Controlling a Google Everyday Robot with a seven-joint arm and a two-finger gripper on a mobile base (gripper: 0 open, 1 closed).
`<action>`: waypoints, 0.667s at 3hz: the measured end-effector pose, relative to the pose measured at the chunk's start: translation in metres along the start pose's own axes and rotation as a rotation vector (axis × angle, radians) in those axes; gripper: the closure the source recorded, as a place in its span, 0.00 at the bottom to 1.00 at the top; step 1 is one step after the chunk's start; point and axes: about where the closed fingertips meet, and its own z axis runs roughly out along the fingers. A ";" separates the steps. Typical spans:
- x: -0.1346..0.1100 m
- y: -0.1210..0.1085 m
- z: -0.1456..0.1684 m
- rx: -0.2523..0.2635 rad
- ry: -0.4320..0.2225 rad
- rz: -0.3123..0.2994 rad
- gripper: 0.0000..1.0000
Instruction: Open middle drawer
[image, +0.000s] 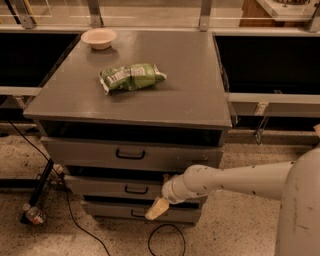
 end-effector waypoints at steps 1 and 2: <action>0.011 0.013 -0.022 -0.069 -0.035 -0.045 0.00; 0.011 0.013 -0.022 -0.069 -0.034 -0.045 0.00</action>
Offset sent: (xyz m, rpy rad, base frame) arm -0.0302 -0.0252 0.0176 0.0717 0.0104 0.1071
